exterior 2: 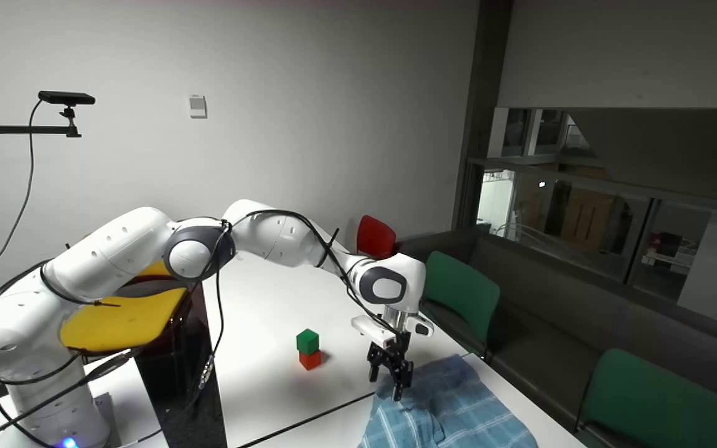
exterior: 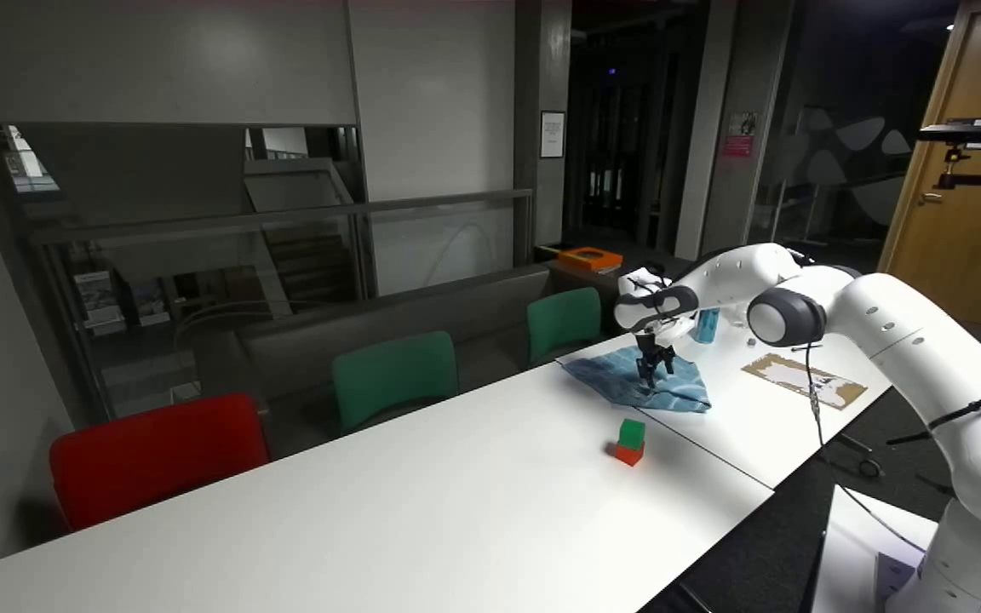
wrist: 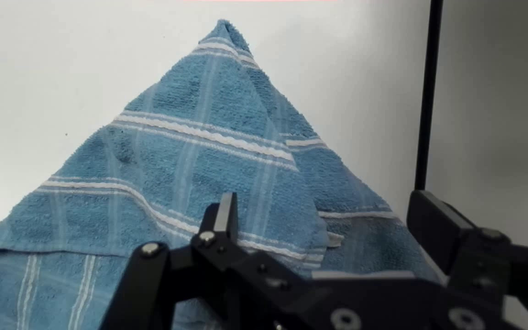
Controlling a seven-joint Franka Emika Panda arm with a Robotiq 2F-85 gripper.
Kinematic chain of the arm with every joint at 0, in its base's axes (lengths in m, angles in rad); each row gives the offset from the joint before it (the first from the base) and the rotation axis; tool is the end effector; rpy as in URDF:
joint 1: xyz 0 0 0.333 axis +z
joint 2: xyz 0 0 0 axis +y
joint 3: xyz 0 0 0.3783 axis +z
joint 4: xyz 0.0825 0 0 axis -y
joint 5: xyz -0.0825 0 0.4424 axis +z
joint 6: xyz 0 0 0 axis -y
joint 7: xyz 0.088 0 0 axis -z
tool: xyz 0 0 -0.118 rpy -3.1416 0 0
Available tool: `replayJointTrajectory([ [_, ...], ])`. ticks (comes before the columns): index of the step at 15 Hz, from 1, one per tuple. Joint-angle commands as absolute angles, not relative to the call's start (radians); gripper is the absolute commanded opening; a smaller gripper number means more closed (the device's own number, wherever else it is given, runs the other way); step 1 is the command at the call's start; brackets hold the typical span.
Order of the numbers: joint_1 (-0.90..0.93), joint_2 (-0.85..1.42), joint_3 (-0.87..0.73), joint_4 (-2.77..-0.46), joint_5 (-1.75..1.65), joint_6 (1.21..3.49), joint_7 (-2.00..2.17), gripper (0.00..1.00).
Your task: Unfold the blue towel
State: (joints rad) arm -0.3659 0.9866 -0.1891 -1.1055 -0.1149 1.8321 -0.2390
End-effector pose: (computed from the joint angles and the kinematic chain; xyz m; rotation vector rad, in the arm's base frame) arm 0.7357 -0.4106 0.1982 2.9273 -0.3058 -0.4916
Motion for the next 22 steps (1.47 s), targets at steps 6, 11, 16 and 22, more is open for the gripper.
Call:
replayJointTrajectory([
  [6, -0.414, 1.015, -0.173, -1.082, -0.069, 1.821, -0.266, 1.0],
  [11, -0.413, 1.018, -0.173, -1.081, -0.072, 1.827, -0.274, 0.6],
  [16, -0.411, 1.017, -0.174, -1.075, -0.076, 1.831, -0.277, 0.2],
  [22, -0.414, 0.99, -0.172, -1.091, -0.069, 1.85, -0.275, 0.0],
])
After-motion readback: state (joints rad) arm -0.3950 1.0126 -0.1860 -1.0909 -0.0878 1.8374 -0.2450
